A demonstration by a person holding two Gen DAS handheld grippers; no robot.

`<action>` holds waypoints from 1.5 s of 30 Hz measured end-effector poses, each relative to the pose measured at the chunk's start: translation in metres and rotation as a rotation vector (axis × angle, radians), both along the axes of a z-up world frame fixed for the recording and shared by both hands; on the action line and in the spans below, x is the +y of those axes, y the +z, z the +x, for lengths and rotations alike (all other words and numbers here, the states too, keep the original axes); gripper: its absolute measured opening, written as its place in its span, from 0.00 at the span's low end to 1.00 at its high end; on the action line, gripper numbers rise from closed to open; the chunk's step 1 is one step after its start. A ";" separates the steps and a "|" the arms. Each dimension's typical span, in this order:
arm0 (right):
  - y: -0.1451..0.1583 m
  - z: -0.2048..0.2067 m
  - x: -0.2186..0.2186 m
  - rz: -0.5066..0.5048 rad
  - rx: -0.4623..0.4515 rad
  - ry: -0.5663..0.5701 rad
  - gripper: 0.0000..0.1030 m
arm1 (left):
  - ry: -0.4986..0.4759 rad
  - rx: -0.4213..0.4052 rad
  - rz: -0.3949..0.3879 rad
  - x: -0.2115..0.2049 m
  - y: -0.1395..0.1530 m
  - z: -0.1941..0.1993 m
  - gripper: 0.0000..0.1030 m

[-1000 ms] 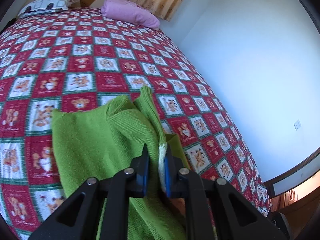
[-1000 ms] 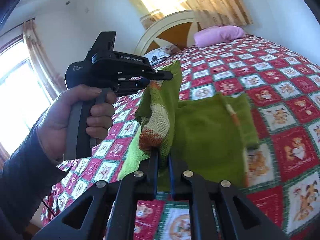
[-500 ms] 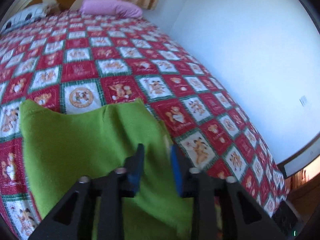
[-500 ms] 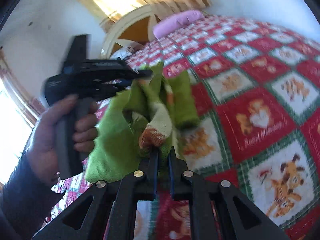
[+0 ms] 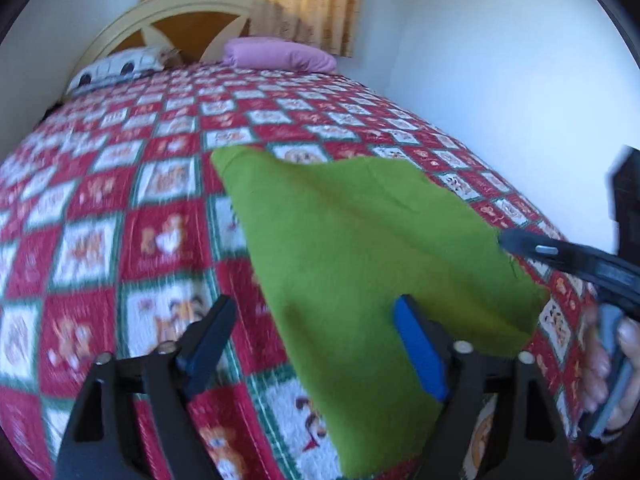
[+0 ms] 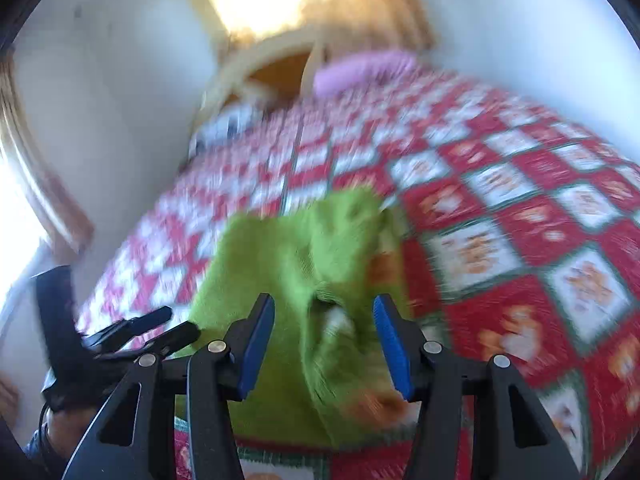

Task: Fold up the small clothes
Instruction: 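Open both grippers and hold them above the folded sweater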

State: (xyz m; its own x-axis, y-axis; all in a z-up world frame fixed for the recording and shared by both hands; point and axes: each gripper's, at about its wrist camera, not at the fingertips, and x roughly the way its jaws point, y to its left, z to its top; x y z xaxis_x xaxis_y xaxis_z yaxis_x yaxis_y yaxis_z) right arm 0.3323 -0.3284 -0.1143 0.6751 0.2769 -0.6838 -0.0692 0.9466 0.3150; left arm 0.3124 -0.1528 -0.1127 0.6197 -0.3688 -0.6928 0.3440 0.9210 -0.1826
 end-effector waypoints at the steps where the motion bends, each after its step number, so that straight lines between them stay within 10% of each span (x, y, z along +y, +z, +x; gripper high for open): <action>1: -0.007 0.006 0.000 -0.020 0.032 -0.014 0.19 | 0.009 0.007 0.001 0.000 -0.004 0.000 0.88; 8: -0.039 -0.005 -0.018 -0.123 0.071 -0.107 0.18 | -0.017 0.092 -0.002 -0.001 -0.038 -0.001 0.98; 12: -0.016 -0.009 -0.015 -0.169 0.057 -0.151 0.46 | -0.009 0.093 -0.059 0.006 -0.037 -0.007 0.98; 17: 0.033 -0.016 0.047 -0.244 -0.143 0.061 0.46 | -0.002 0.093 -0.115 0.014 -0.041 -0.013 0.98; 20: 0.030 -0.003 0.103 -0.238 -0.122 0.350 0.44 | -0.001 0.083 -0.125 0.015 -0.040 -0.015 0.98; 23: 0.003 0.025 0.144 -0.315 0.008 0.450 0.19 | -0.003 0.088 -0.135 0.016 -0.041 -0.016 0.99; 31: -0.020 0.059 0.157 -0.350 0.180 0.501 0.18 | 0.013 0.103 -0.175 0.024 -0.044 -0.016 1.00; 36: 0.016 0.074 0.147 -0.260 0.046 0.458 0.20 | 0.042 0.063 -0.170 0.026 -0.040 -0.022 1.00; 45: -0.041 0.130 0.149 -0.227 0.204 0.368 0.21 | 0.045 0.086 -0.127 0.022 -0.046 -0.018 1.00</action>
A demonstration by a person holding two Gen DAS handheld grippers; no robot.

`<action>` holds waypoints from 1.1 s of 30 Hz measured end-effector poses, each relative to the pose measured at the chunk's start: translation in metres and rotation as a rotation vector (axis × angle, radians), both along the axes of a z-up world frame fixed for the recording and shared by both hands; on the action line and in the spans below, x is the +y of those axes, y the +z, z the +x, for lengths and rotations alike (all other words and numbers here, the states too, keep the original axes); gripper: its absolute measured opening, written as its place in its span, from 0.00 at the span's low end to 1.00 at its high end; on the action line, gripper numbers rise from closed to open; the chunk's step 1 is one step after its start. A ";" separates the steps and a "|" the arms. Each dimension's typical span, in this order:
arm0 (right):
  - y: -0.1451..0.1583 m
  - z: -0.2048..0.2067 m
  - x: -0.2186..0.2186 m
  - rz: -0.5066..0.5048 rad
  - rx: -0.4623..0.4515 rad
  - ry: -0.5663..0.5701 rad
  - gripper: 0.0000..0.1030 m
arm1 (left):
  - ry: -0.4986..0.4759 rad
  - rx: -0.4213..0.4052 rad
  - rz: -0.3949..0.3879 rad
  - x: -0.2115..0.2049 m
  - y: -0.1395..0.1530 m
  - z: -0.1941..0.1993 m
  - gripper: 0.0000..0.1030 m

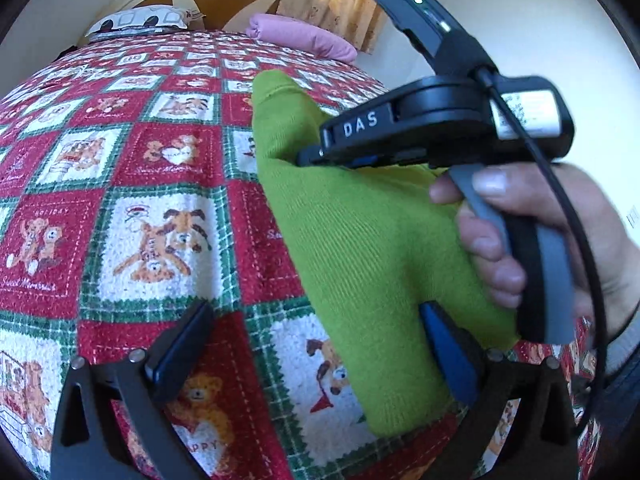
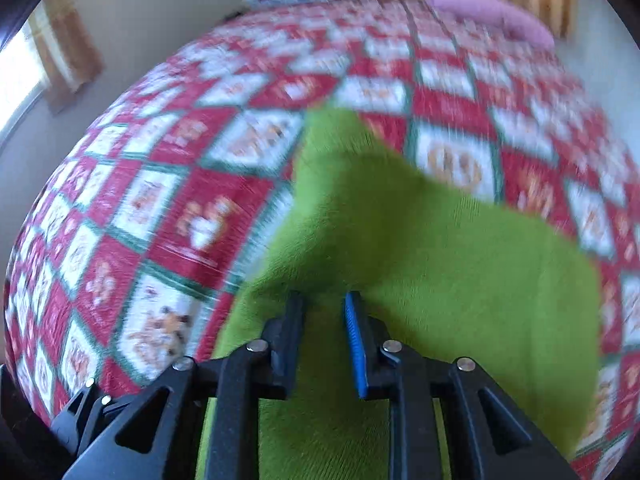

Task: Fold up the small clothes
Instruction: 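Open both grippers and hold them above the folded sweater, then close the right gripper on the striped side edge of the sweater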

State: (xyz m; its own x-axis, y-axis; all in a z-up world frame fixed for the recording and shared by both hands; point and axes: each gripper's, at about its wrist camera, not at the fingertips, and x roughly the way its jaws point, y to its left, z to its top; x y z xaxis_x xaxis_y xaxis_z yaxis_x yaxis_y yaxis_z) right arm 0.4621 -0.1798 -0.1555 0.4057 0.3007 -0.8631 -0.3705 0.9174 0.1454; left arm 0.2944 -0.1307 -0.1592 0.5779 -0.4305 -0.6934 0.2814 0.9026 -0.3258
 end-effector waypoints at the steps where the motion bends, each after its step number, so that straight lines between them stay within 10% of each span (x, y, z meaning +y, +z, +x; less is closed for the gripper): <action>1: -0.001 0.000 -0.002 0.013 0.002 -0.001 0.21 | 0.000 0.002 0.000 0.000 0.000 0.000 1.00; 6: 0.001 -0.003 -0.006 0.038 -0.013 0.016 0.23 | -0.003 0.001 0.012 -0.003 -0.001 -0.001 1.00; 10: 0.015 -0.017 -0.020 0.063 -0.083 0.013 0.47 | -0.005 0.000 0.000 -0.002 0.001 -0.001 1.00; 18: 0.024 -0.043 -0.114 0.071 -0.147 -0.172 0.47 | 0.085 -0.131 -0.048 0.021 0.036 -0.012 1.00; 33: -0.004 -0.045 -0.161 0.155 -0.164 -0.169 0.47 | 0.034 -0.030 0.001 -0.004 0.006 0.016 1.00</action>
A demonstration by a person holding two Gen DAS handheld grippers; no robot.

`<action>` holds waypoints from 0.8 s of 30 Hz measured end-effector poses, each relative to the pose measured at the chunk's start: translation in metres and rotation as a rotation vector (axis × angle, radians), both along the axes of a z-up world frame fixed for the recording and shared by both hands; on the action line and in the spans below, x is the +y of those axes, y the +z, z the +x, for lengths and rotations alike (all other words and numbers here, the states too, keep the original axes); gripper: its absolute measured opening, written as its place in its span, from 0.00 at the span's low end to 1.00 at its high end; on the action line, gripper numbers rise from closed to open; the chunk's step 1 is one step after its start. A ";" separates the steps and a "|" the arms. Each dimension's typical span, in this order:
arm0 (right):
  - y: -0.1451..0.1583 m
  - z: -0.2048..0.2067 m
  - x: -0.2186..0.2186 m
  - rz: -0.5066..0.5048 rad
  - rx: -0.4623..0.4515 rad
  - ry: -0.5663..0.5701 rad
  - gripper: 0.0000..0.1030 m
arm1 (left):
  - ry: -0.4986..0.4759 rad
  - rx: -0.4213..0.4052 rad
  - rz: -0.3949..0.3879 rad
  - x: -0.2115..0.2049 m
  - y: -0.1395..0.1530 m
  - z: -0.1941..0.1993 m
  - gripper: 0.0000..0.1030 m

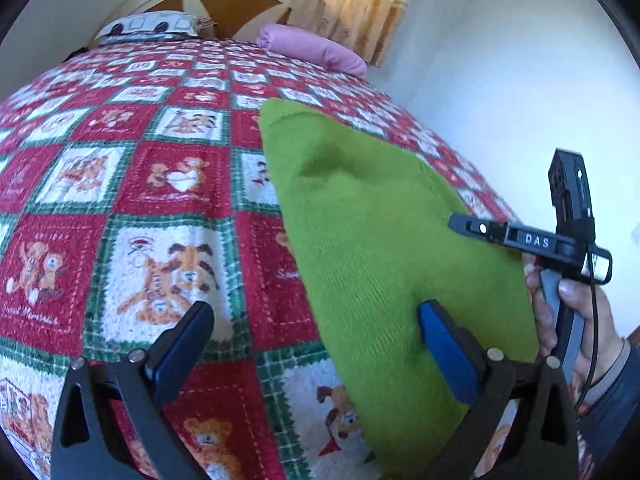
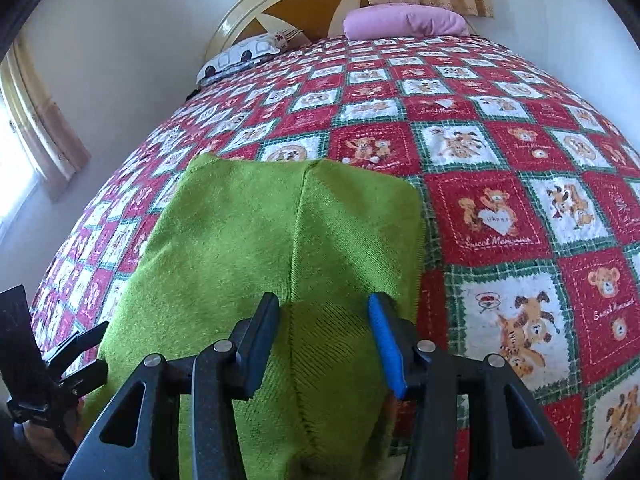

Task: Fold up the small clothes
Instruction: 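Close the right gripper on the striped side edge of the sweater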

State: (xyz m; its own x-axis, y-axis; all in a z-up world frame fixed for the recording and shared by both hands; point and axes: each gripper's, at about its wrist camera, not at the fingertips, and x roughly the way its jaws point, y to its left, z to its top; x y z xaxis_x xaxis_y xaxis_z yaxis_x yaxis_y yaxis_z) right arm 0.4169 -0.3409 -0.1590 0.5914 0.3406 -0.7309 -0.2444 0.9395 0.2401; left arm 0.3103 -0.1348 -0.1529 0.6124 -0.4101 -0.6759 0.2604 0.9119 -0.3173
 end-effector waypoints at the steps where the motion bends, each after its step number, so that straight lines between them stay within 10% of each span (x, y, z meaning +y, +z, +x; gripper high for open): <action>1: -0.001 -0.001 0.002 -0.013 -0.010 0.002 0.47 | -0.015 0.007 0.010 -0.004 -0.001 0.001 1.00; 12: 0.012 -0.008 -0.077 0.349 0.039 -0.102 0.51 | -0.009 -0.046 -0.111 0.011 0.008 -0.006 0.97; 24: -0.018 0.018 -0.063 0.400 0.185 -0.002 0.52 | -0.104 0.009 -0.038 -0.014 0.003 0.006 0.92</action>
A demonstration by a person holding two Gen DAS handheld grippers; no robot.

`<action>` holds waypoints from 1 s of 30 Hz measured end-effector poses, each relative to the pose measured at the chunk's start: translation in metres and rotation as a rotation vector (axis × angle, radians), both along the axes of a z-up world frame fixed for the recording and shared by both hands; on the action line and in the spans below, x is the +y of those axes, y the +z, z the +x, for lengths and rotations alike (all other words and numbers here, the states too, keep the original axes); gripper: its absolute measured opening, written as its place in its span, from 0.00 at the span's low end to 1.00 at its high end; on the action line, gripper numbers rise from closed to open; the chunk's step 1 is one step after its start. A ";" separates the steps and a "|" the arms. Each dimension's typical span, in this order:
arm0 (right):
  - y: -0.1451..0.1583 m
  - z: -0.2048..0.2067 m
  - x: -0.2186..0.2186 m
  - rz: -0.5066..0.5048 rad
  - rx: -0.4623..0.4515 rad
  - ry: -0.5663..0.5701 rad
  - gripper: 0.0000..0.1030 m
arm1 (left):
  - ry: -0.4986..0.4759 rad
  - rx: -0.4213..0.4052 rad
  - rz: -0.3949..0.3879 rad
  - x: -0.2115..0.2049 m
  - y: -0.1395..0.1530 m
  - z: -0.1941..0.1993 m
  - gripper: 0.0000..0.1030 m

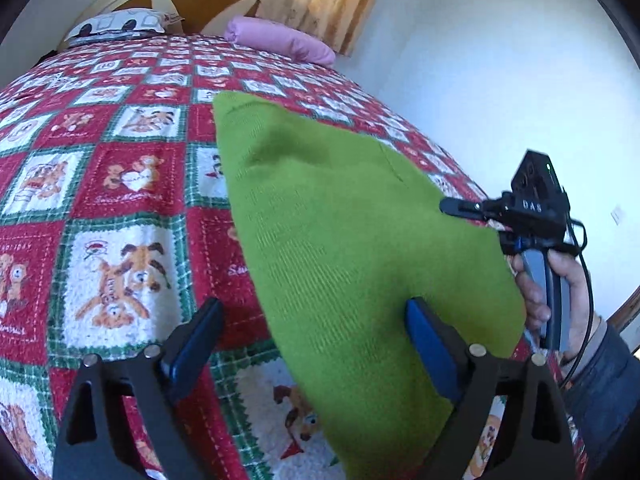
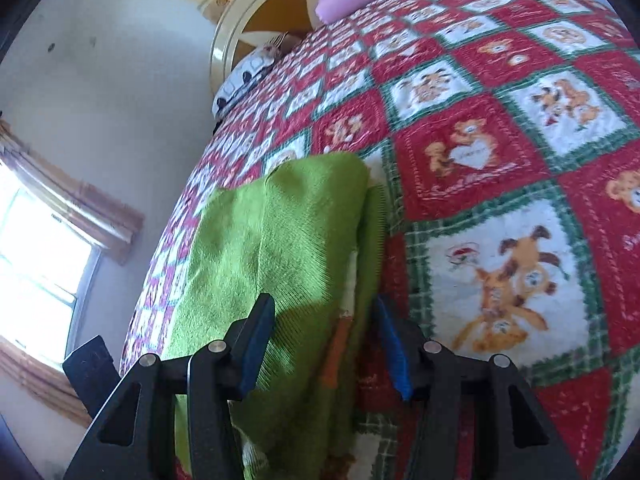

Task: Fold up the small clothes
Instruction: 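Close the right gripper on the striped side edge of the sweater, then lift the edge with the right gripper and fold it over the sweater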

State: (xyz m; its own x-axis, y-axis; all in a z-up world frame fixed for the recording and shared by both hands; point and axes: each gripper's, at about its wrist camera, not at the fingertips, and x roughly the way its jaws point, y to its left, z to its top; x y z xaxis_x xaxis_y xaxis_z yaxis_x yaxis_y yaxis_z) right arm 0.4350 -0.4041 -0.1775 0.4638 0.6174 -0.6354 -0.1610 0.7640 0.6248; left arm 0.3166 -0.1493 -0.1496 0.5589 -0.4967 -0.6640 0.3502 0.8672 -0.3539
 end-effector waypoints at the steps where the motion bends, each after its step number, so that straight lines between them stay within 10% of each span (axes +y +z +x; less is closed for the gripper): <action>1: -0.001 0.003 0.001 0.002 0.001 0.001 0.52 | -0.005 0.000 0.006 -0.002 0.000 0.000 0.92; 15: -0.010 0.033 0.014 0.089 -0.008 0.073 0.53 | -0.045 -0.012 0.043 -0.012 -0.003 -0.004 0.93; 30: -0.019 0.028 0.016 0.071 -0.018 0.048 0.33 | -0.049 -0.016 0.146 -0.026 0.000 -0.006 0.83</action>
State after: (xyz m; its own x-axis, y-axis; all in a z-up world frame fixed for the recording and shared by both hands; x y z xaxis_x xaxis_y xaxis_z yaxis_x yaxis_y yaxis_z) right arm 0.4627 -0.3885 -0.1965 0.4434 0.6820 -0.5816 -0.2077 0.7093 0.6736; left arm 0.3106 -0.1751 -0.1500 0.5476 -0.4224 -0.7223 0.3975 0.8909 -0.2197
